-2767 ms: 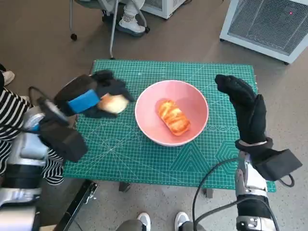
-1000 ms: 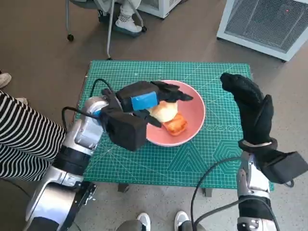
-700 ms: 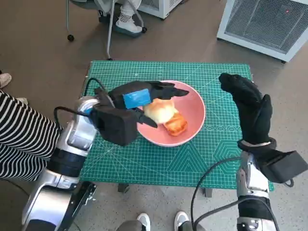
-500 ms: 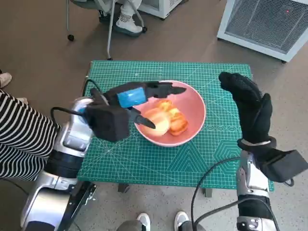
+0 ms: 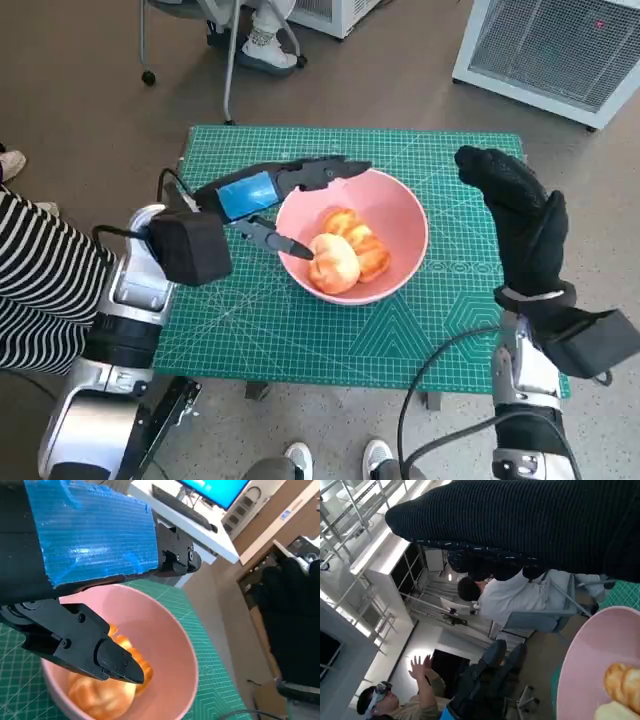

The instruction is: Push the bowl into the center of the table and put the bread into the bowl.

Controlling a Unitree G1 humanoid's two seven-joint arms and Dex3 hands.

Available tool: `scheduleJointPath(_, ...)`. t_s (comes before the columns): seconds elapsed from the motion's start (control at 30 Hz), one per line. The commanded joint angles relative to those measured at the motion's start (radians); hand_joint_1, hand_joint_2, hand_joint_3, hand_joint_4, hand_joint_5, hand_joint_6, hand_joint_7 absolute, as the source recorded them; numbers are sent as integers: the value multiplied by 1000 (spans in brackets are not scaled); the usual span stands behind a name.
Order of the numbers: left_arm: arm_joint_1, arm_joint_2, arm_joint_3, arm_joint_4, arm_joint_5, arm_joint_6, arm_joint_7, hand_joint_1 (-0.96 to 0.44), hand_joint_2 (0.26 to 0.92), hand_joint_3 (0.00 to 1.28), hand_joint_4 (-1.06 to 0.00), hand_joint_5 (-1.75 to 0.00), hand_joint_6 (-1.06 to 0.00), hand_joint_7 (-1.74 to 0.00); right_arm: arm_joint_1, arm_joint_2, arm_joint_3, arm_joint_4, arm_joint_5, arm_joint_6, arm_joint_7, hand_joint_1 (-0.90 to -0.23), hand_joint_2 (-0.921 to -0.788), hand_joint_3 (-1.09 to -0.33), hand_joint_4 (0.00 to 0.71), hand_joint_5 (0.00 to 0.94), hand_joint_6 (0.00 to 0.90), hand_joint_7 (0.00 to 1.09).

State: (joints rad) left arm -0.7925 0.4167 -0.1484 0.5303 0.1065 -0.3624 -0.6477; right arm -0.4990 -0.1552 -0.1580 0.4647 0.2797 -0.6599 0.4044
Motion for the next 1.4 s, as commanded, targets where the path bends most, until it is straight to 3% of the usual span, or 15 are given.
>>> scheduleJointPath(0.03,-8,-8,-1,29,15,-27,32,-335,821,10,-94,0,-199,0,1,-8,-4,5,7,16,12,-736,-921,-753,178,4,16,582)
scheduleJointPath(0.2,-3,-15,33,23,-16,-69,65,-351,823,8,-92,-1,-201,-2,-2,-10,-3,-5,0,23,6,-734,-921,-753,179,4,17,580)
scheduleJointPath(0.37,17,-102,115,67,-117,-209,146,-363,840,14,-115,-10,-234,-18,-11,-15,-5,-25,1,46,0,-735,-921,-751,181,5,20,578)
scheduleJointPath(0.47,28,-164,159,73,-216,-251,143,-441,880,31,-134,-17,-260,-32,-17,-15,-6,-44,2,62,-5,-737,-921,-749,182,5,23,577)
scheduleJointPath(0.63,62,-269,219,5,-434,-176,88,-527,914,121,-157,-24,-281,-54,-29,-11,-5,-88,0,97,-22,-741,-921,-746,184,5,26,574)
scheduleJointPath(0.7,78,-298,231,-24,-489,-143,78,-558,918,177,-159,-32,-129,-373,-35,-9,-3,-109,-2,114,-31,-747,-921,-741,184,5,27,572)
scheduleJointPath(0.73,84,-307,234,-34,-504,-133,75,-565,919,187,-159,-33,-103,-426,-37,-8,-2,-116,-2,121,-35,-749,-921,-739,184,5,27,572)
scheduleJointPath(0.8,96,-322,237,-52,-520,-126,68,-583,920,216,-155,-35,-42,-540,-44,-5,0,-131,-4,135,-42,-753,-921,-731,183,4,31,572)
scheduleJointPath(0.9,109,-328,240,-64,-514,-138,64,-593,920,247,-144,-33,-13,-573,-56,3,6,-152,-11,155,-58,-756,-921,-723,183,4,38,573)
scheduleJointPath(1.4,116,-354,263,-71,-491,-170,84,-648,921,296,-122,-32,1,-500,-94,7,12,-128,-17,153,-60,-759,-921,-688,201,10,57,577)
